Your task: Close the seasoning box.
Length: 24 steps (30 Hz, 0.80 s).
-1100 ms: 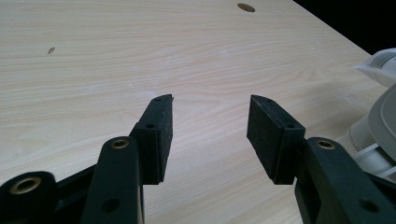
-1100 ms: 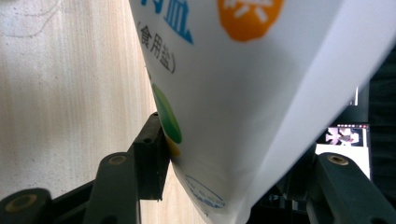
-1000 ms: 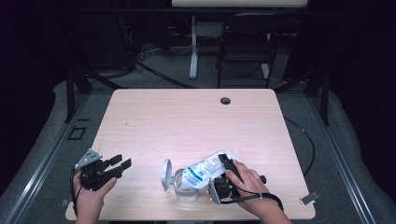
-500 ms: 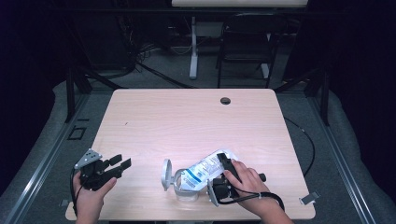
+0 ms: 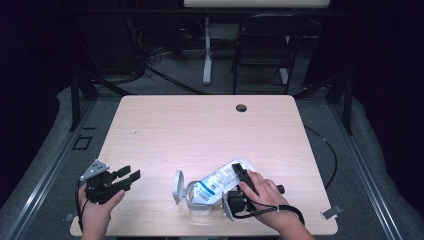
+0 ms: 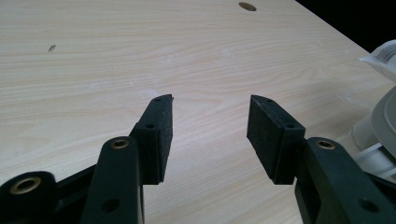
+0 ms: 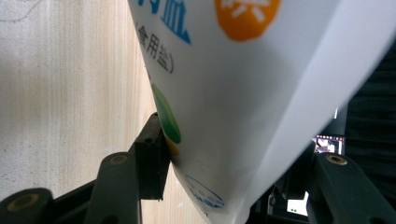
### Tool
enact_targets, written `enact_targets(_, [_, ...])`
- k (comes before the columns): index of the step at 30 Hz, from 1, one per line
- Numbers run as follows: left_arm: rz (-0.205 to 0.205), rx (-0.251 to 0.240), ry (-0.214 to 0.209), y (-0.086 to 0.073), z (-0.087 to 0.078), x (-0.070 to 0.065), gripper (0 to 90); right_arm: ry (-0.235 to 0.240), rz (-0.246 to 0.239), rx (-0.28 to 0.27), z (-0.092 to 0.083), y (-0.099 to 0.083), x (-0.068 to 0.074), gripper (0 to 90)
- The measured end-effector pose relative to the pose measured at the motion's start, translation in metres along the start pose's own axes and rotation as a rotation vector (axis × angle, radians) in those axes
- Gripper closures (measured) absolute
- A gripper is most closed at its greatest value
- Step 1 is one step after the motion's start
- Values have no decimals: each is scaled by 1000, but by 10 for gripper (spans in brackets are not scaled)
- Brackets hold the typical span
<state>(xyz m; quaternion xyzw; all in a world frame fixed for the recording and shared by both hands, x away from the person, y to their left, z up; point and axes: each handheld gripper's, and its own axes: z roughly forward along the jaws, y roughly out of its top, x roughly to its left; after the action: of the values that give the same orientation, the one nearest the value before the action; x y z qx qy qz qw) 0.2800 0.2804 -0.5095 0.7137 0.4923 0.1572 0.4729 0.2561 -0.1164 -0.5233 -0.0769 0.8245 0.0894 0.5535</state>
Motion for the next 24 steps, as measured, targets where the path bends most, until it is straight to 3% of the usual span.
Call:
enact_targets(12, [-5, 3, 2, -1, 0, 1, 511, 10, -5, -5, 1, 0, -1, 464])
enact_targets(24, [-4, 4, 4, -1, 0, 2, 511, 27, -50, 9, -1, 2, -6, 465])
